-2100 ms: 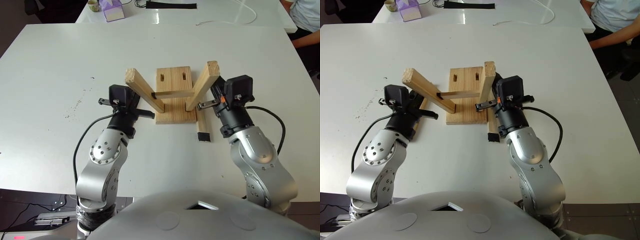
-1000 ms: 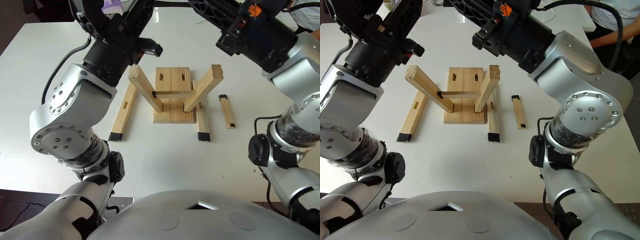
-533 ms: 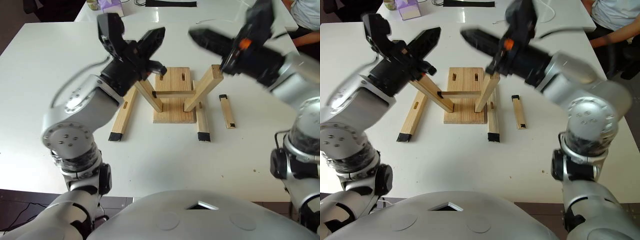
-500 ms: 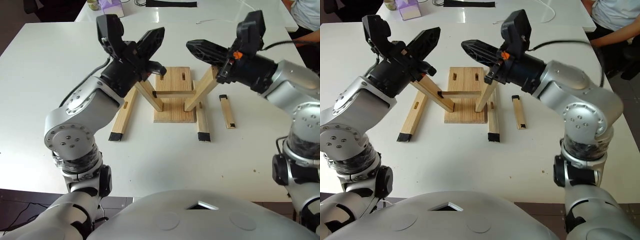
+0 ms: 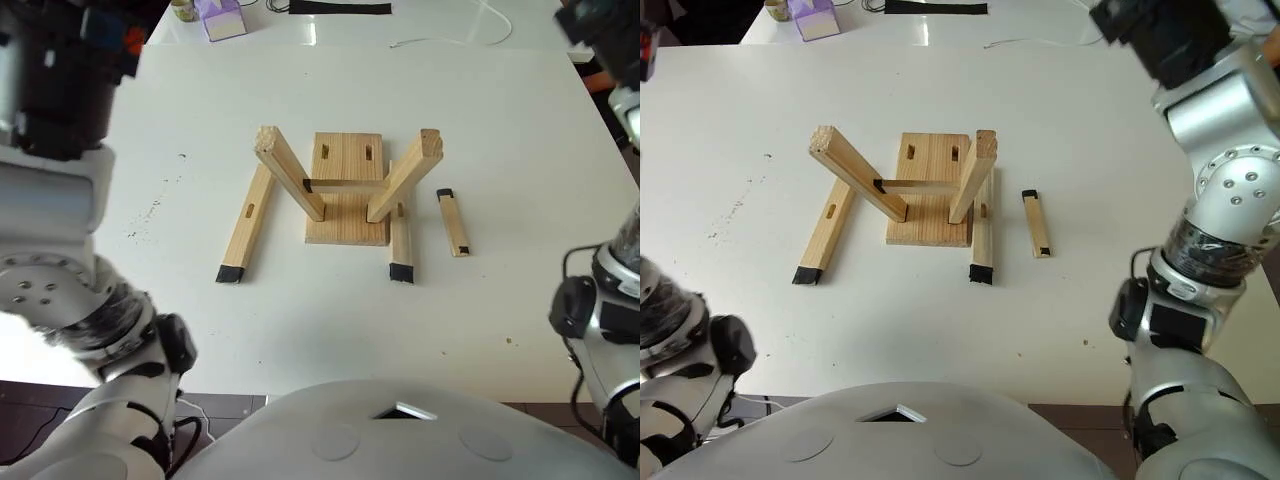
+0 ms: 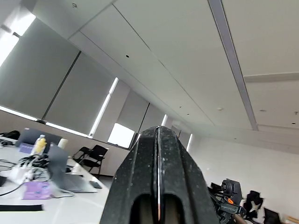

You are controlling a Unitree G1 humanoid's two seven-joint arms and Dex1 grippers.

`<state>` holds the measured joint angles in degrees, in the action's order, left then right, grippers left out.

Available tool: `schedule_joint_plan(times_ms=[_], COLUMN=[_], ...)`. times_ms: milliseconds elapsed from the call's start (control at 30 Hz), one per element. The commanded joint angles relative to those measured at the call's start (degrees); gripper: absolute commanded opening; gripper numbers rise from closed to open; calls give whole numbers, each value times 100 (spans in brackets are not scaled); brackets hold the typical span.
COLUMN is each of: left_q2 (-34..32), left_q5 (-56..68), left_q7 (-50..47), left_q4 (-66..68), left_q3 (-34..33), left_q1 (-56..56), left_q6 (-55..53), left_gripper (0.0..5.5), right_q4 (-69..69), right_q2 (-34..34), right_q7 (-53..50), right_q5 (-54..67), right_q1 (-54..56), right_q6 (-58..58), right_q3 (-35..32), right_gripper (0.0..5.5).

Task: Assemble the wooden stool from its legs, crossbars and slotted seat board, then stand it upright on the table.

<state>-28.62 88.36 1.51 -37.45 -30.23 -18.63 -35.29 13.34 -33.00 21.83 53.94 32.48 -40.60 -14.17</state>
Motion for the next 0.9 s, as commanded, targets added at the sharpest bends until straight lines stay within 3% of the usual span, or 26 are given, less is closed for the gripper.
schedule_joint_plan(times_ms=[33, 133, 267, 400, 500, 567, 900], left_q2=[-1824, -2064, -1265, -484, -130, -231, -117], left_q5=[-2885, -3676, -4001, -5026, -5704, -6300, -7023], left_q7=[3061, 3743, 3608, 3247, 2803, 2697, 2425], left_q4=[1595, 1246, 846, 1324, 1780, 2101, 2980], left_q3=[1234, 2195, 3270, 4011, 4162, 4238, 3561], left_q1=[3183, 3847, 3283, 2789, 2389, 2256, 2124], left_q6=[-145, 107, 121, 525, 617, 779, 1233], left_gripper=[0, 0, 0, 0, 0, 0, 0], right_q4=[-1672, -2163, -2268, -2551, -2544, -2439, -1094], right_q2=[-736, -225, 261, 495, 554, 622, 1363], right_q7=[873, 1099, 1806, 2997, 3693, 3900, 3100], right_q5=[-3569, -3991, -3916, -3784, -3774, -3832, -3940], right_q1=[-1177, -1317, -1258, -983, -884, -950, -1972], right_q6=[2287, 3073, 3511, 3720, 3677, 3611, 2718], right_q3=[2646, 2988, 3188, 3371, 3487, 3574, 3870], right_gripper=[3, 3, 3, 3, 3, 3, 3])
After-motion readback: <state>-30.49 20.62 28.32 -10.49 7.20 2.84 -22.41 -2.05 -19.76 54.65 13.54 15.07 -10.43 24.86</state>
